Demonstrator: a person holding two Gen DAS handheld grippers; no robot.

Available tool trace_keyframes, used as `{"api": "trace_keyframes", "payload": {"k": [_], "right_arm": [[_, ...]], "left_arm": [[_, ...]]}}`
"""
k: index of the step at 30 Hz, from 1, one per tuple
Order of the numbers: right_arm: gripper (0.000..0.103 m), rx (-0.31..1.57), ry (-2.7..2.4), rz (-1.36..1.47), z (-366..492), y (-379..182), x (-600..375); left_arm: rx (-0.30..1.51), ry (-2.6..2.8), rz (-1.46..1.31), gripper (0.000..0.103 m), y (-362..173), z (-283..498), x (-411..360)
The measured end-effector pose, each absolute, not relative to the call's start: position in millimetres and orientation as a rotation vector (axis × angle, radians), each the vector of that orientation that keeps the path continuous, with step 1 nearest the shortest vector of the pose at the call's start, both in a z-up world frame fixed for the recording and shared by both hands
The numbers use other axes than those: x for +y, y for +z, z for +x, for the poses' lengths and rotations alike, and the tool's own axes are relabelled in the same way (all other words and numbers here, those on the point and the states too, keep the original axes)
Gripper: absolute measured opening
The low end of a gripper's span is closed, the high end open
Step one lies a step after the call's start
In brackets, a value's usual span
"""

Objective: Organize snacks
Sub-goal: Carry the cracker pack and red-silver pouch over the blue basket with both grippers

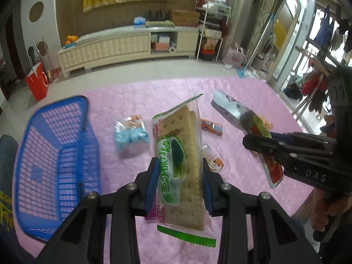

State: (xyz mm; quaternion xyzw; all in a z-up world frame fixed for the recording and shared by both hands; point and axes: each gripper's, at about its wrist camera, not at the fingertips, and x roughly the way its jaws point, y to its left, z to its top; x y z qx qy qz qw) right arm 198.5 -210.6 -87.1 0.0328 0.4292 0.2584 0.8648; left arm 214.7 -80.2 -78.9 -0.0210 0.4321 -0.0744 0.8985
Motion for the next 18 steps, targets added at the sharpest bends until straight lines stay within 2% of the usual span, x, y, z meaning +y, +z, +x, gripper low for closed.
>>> {"api": "trace_keyframes", "payload": {"k": [8, 18], "right_arm": [[0.031, 0.839, 0.568, 0.021, 182.7, -64.6, -165.8], [0.031, 0.814, 0.651, -0.049, 173.1, -54.6, -89.2]], "left_arm": [[0.811, -0.101, -0.05, 0.033, -37.0, 172.0, -27.5], [0.774, -0.006, -0.082, 0.033, -21.7, 136.1, 50.9]]}}
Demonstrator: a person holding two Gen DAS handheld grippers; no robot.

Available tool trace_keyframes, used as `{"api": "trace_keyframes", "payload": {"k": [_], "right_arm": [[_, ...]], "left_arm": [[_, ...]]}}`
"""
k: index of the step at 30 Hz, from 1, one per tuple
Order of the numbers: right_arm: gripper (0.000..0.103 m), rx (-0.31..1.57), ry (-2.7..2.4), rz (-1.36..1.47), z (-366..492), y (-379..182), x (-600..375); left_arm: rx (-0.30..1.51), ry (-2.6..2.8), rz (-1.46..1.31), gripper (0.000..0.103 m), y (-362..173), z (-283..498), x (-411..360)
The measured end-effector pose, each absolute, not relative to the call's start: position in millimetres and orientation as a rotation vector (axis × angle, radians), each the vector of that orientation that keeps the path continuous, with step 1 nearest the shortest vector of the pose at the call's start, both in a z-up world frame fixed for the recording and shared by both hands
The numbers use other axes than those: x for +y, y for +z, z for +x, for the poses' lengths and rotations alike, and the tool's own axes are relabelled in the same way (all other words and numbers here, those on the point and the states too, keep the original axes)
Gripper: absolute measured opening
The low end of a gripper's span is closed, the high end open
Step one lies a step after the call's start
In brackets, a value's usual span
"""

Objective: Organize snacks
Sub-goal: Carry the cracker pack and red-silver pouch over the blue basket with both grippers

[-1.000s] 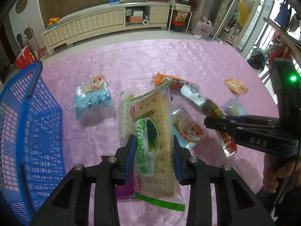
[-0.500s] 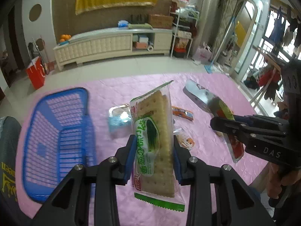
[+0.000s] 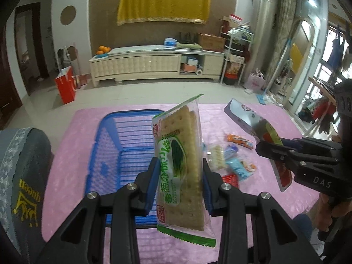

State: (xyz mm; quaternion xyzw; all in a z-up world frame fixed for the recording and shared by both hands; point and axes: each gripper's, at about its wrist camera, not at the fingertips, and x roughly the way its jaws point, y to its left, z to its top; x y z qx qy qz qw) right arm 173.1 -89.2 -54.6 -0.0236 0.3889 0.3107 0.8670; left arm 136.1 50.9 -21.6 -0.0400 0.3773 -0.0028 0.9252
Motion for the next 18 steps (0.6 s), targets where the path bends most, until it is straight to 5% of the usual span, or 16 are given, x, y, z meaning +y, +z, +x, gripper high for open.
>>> {"api": "trace_keyframes", "payload": {"k": [18], "right_arm": [[0.031, 0.851, 0.786, -0.283, 216.7, -82.0, 43.0]], "left_arm": [[0.789, 0.109, -0.176, 0.033, -37.1, 137.3, 156.8]]}}
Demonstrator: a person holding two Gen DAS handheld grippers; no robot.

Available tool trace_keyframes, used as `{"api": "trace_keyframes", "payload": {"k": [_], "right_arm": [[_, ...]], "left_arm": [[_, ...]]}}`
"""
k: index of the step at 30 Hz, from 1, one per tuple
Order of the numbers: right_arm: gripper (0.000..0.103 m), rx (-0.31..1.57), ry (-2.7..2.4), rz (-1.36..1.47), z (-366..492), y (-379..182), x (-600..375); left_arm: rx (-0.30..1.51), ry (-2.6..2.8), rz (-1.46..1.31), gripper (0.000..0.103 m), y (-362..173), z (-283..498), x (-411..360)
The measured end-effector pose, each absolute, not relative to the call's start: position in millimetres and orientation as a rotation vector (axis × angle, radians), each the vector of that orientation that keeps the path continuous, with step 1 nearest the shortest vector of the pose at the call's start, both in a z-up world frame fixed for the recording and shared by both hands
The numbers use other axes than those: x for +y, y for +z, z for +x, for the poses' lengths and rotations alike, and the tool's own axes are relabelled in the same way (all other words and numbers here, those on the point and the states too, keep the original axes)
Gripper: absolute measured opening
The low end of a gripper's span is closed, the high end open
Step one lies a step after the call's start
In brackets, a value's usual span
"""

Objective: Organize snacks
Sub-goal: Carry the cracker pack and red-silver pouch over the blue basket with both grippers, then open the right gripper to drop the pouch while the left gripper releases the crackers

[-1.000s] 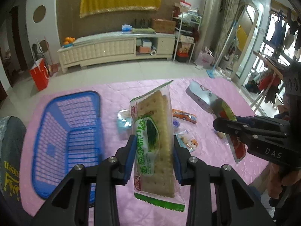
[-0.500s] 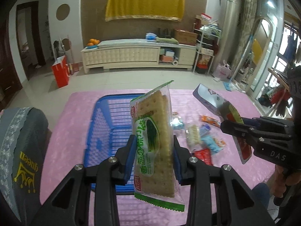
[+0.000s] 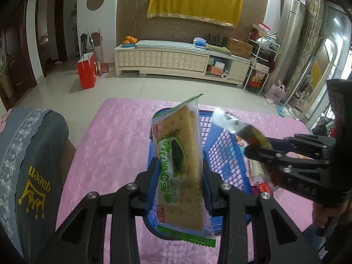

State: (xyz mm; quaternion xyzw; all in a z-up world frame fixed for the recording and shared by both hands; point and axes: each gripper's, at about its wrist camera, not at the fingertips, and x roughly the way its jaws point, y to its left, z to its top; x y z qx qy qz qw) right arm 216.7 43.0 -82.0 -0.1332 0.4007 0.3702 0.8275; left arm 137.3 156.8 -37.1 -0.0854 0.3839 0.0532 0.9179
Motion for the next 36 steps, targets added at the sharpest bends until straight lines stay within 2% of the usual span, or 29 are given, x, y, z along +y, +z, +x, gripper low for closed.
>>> {"api": "trace_keyframes", "payload": {"k": [14, 15, 17, 19, 20, 21, 22, 36], "right_arm": [[0.031, 0.835, 0.8, -0.466, 252.9, -121.1, 96.5], [0.034, 0.819, 0.794, -0.469, 252.7, -121.2, 98.8], [0.046, 0.792, 0.803, -0.498, 251.9, -123.5, 103.9], [0.064, 0.75, 0.758, -0.559, 250.6, -127.1, 107.2], [0.069, 0.732, 0.739, -0.574, 250.9, -127.6, 107.2], [0.08, 0.723, 0.723, -0.577, 250.6, -127.5, 105.4], [0.083, 0.719, 0.721, -0.562, 250.3, -126.0, 101.8], [0.086, 0.837, 0.616, -0.259, 250.9, -96.7, 20.9]], "left_arm": [[0.834, 0.118, -0.216, 0.033, -61.1, 167.1, 175.7], [0.835, 0.117, -0.214, 0.033, -62.0, 167.2, 176.9], [0.837, 0.118, -0.217, 0.033, -63.2, 170.1, 177.5], [0.84, 0.12, -0.221, 0.033, -63.7, 172.2, 177.6], [0.841, 0.12, -0.222, 0.033, -64.3, 173.1, 178.8], [0.842, 0.118, -0.224, 0.033, -65.0, 173.2, 178.5], [0.844, 0.116, -0.224, 0.033, -65.5, 173.0, 178.0], [0.885, 0.051, -0.2, 0.033, -71.9, 180.1, 158.3]]}}
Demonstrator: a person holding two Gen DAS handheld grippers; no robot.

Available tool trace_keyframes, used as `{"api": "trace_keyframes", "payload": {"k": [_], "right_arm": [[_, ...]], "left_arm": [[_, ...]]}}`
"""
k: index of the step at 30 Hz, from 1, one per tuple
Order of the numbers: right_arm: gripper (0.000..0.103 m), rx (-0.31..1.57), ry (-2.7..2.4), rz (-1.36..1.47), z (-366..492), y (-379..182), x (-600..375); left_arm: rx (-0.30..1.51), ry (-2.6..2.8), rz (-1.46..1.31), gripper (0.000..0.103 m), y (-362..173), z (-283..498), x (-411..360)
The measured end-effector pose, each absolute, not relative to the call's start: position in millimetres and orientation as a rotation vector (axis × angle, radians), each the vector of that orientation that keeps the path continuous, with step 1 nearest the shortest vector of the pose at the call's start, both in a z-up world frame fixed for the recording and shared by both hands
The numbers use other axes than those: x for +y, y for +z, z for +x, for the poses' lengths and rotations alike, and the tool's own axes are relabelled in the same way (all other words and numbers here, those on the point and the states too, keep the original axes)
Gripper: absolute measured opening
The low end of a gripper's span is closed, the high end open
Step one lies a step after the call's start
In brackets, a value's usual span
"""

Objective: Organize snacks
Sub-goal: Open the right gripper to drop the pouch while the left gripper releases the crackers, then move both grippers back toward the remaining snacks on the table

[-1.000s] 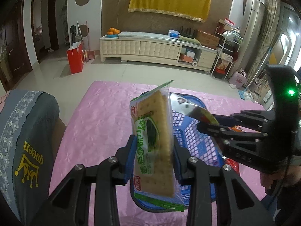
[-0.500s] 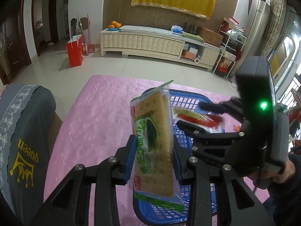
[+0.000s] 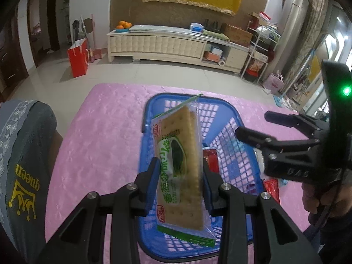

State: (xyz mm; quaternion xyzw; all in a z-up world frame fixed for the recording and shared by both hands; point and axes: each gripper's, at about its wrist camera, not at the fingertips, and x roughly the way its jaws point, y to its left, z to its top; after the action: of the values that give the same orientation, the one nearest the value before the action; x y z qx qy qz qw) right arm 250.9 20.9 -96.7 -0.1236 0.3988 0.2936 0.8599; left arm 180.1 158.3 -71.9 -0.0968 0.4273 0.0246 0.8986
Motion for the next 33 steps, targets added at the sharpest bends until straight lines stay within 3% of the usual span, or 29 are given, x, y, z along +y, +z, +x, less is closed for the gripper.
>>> {"api": "trace_keyframes", "payload": {"k": [14, 17, 33], "right_arm": [[0.086, 0.893, 0.555, -0.197, 231.0, -102.4, -17.6], [0.086, 0.889, 0.546, -0.193, 222.8, -100.9, -26.1], [0.086, 0.814, 0.477, -0.112, 181.5, -55.7, -90.0]], "left_arm": [[0.986, -0.015, -0.213, 0.033, -102.0, 179.9, 120.3], [0.993, -0.017, -0.184, 0.043, -102.0, 177.1, 112.6], [0.868, -0.089, -0.112, 0.05, -45.3, 142.2, 68.0]]}}
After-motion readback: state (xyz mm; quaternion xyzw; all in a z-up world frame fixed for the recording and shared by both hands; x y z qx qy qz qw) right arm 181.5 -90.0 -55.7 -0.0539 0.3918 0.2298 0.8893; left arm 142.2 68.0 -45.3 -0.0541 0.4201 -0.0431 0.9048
